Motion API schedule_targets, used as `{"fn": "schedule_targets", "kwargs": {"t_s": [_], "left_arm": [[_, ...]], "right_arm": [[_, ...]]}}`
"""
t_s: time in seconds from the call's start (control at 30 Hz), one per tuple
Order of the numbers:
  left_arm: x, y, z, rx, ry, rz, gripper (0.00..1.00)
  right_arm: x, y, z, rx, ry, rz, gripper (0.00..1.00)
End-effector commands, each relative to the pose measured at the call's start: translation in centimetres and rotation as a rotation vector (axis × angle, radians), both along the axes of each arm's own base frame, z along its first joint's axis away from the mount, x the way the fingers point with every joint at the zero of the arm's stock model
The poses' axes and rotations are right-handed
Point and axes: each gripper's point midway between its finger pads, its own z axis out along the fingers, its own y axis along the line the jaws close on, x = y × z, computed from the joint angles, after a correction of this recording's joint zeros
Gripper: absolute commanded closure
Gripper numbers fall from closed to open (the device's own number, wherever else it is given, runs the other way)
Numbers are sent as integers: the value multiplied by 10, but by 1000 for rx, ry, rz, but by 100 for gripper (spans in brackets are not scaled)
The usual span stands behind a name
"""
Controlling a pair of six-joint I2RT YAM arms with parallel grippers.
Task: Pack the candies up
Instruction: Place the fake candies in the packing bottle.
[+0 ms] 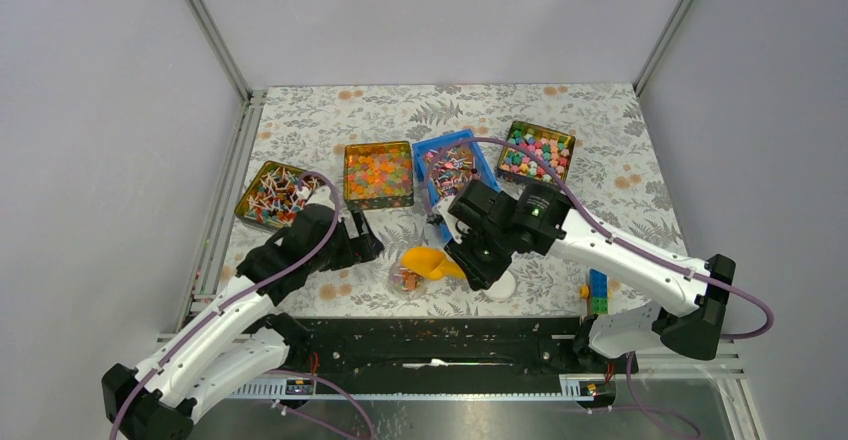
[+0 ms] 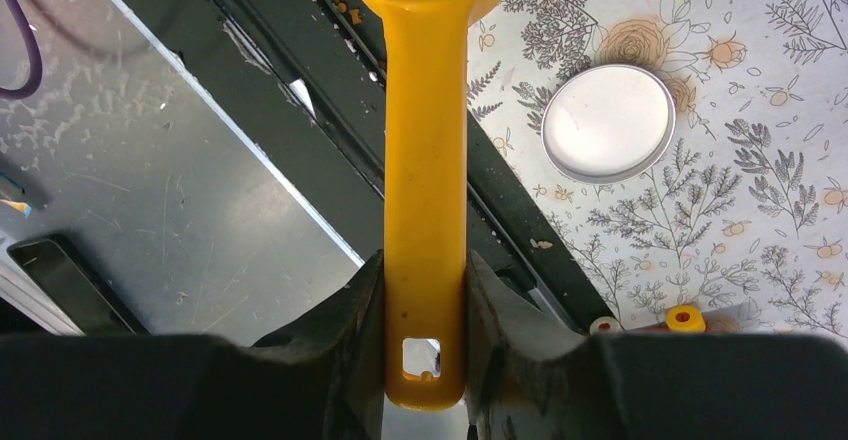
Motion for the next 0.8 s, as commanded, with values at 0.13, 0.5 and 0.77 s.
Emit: {"fn": "schedule_targets", "kwargs": {"t_s": [0.13,0.5,0.77], "left_arm": [[6,4,11,16,-43,9,1],[16,-19,15,-27,-26,-57,1],[34,-34,28,-18,-42,-94,2]], "right_arm": [[11,7,8,62,-51,-42,100],[43,-21,6,102,-11,-218,100],[61,-55,-2,89,25,-369,100]]}}
